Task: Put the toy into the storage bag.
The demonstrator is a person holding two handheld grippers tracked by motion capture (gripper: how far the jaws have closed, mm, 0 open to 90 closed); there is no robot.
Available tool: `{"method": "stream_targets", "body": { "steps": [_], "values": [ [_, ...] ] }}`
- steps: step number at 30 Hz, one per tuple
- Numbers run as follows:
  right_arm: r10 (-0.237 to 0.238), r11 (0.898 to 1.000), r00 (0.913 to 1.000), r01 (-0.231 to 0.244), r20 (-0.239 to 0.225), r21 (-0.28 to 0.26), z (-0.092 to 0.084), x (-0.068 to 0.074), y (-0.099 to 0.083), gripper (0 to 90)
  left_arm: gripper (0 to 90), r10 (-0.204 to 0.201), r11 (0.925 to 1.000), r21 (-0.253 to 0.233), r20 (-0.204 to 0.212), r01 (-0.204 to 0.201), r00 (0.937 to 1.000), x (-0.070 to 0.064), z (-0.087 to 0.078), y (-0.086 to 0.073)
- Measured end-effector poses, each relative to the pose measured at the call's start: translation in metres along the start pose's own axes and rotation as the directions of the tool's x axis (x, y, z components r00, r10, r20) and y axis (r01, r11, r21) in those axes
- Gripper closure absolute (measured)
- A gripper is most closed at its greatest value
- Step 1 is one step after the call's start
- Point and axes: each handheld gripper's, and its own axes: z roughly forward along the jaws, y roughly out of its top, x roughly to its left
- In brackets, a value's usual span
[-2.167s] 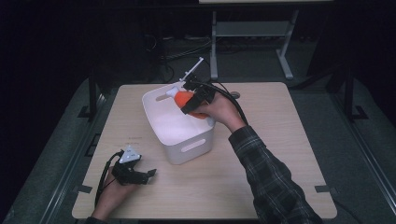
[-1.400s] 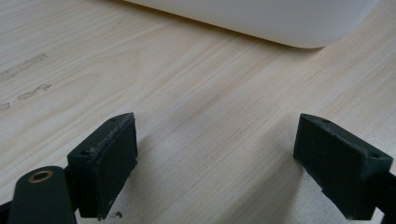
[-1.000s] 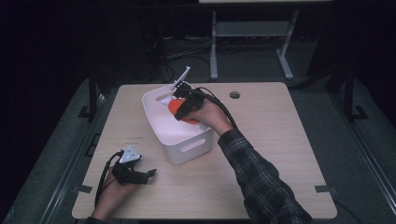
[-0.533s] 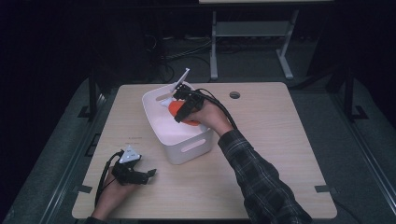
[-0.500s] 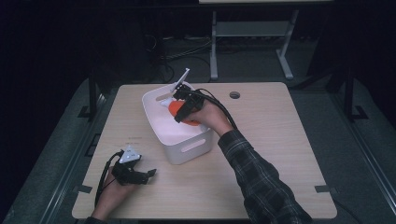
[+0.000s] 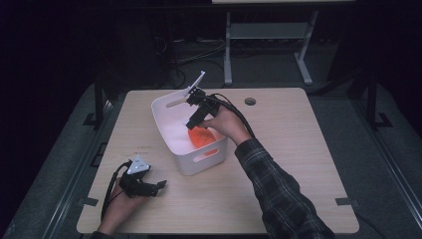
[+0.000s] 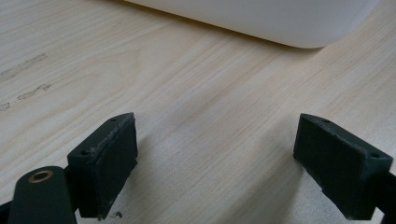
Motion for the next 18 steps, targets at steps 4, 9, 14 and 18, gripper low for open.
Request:
{"method": "stream_targets", "body": {
  "steps": [4, 9, 14, 18],
  "values": [
    [0.000, 1.000, 1.0000, -0.001, -0.007, -0.018, -0.008, -0.001, -0.005, 13.6, 13.0, 0.000, 1.0000, 0.003, 0.001, 0.000, 1.0000, 0.000, 0.000, 0.000],
    [-0.001, 0.999, 1.0000, 0.000, -0.004, -0.047, -0.021, -0.003, -0.015, 13.6, 13.0, 0.000, 1.0000, 0.002, 0.000, 0.000, 1.0000, 0.000, 0.000, 0.000],
    [0.011, 0.997, 0.9999, -0.012, -0.008, -0.076, -0.034, -0.008, -0.028, 13.6, 13.0, 0.000, 1.0000, 0.003, 0.001, 0.000, 1.0000, 0.000, 0.000, 0.000],
    [0.018, 0.995, 0.9998, -0.017, 0.004, -0.098, -0.044, -0.011, -0.038, 13.6, 13.0, 0.000, 1.0000, 0.002, 0.001, 0.000, 1.0000, 0.000, 0.000, 0.000]
  ]
}}
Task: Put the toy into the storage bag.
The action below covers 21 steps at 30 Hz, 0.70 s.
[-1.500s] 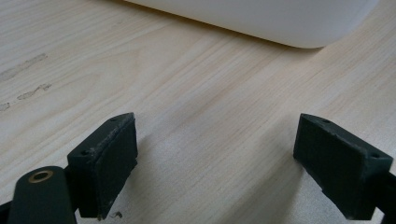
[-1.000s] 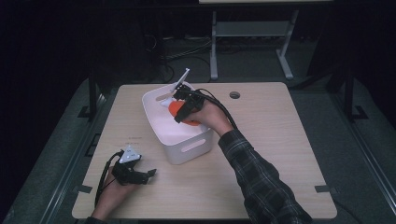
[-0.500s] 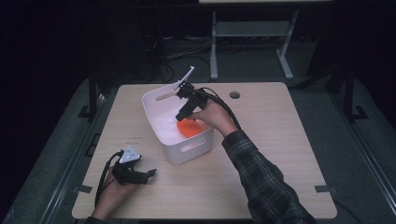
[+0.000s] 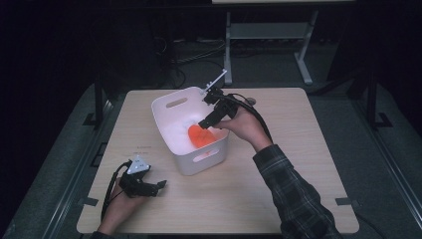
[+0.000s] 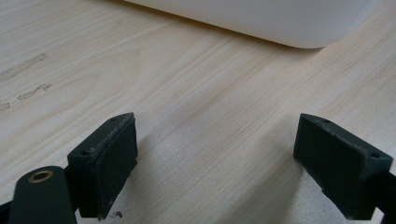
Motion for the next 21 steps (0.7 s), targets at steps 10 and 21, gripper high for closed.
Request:
{"method": "stream_targets", "body": {
  "steps": [10, 21],
  "values": [
    [0.010, 0.999, 0.9996, -0.009, 0.025, -0.037, -0.025, -0.010, -0.030, 13.6, 13.0, 0.000, 1.0000, 0.000, -0.001, 0.000, 1.0000, 0.000, 0.000, 0.000],
    [0.027, 0.996, 0.9987, -0.023, 0.044, -0.089, -0.053, -0.015, -0.070, 13.6, 13.0, -0.001, 1.0000, -0.002, -0.002, 0.001, 1.0000, 0.000, 0.000, 0.000]
  ]
}}
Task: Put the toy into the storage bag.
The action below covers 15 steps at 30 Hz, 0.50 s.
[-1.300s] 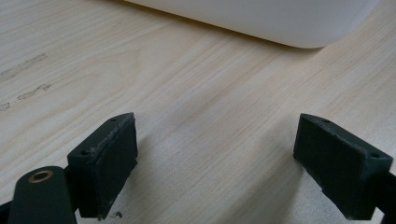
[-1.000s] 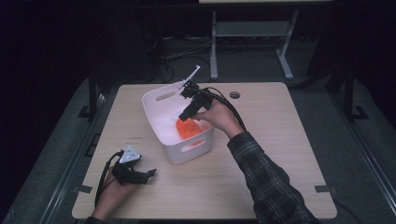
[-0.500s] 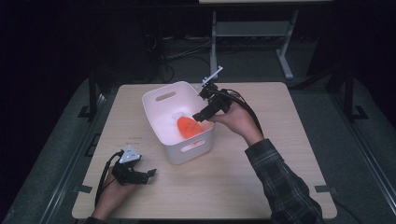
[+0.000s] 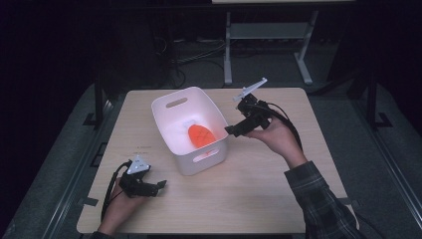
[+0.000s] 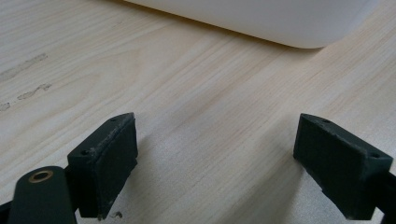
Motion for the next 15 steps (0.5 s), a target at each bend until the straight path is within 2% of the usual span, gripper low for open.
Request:
{"method": "stream_targets", "body": {
  "steps": [15],
  "values": [
    [0.031, 0.998, 0.9995, -0.030, 0.007, -0.061, -0.016, -0.009, -0.065, 13.2, 13.0, 0.000, 1.0000, 0.000, 0.000, 0.000, 1.0000, 0.000, 0.000, 0.000]
  ]
}}
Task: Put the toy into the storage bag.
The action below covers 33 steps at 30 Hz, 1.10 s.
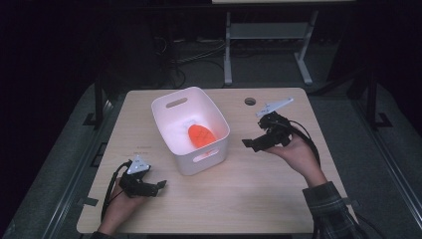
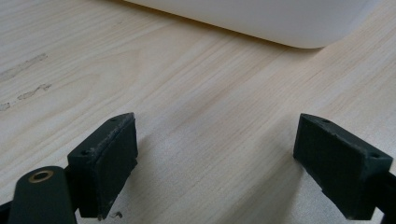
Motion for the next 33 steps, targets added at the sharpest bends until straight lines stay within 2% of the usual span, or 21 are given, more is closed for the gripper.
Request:
{"method": "stream_targets", "body": {
  "steps": [10, 19, 29, 33],
  "values": [
    [0.054, 0.998, 0.9984, -0.054, 0.018, -0.016, -0.002, -0.003, -0.044, 10.6, 13.0, 0.001, 1.0000, 0.000, -0.001, -0.001, 1.0000, 0.000, 0.000, 0.000],
    [0.078, 0.995, 0.9963, -0.075, 0.037, -0.065, -0.001, -0.002, -0.083, 8.7, 13.0, -0.001, 1.0000, 0.000, 0.000, 0.001, 1.0000, 0.000, 0.000, 0.000],
    [0.092, 0.995, 0.9937, -0.089, 0.064, -0.050, 0.007, -0.001, -0.118, 8.2, 13.0, 0.005, 1.0000, 0.002, 0.000, -0.005, 1.0000, 0.000, 0.000, 0.000],
    [0.102, 0.994, 0.9930, -0.100, 0.060, -0.032, 0.012, 0.000, -0.130, 7.8, 13.1, 0.005, 1.0000, 0.004, -0.002, -0.005, 1.0000, 0.000, 0.000, 0.000]
  ]
}}
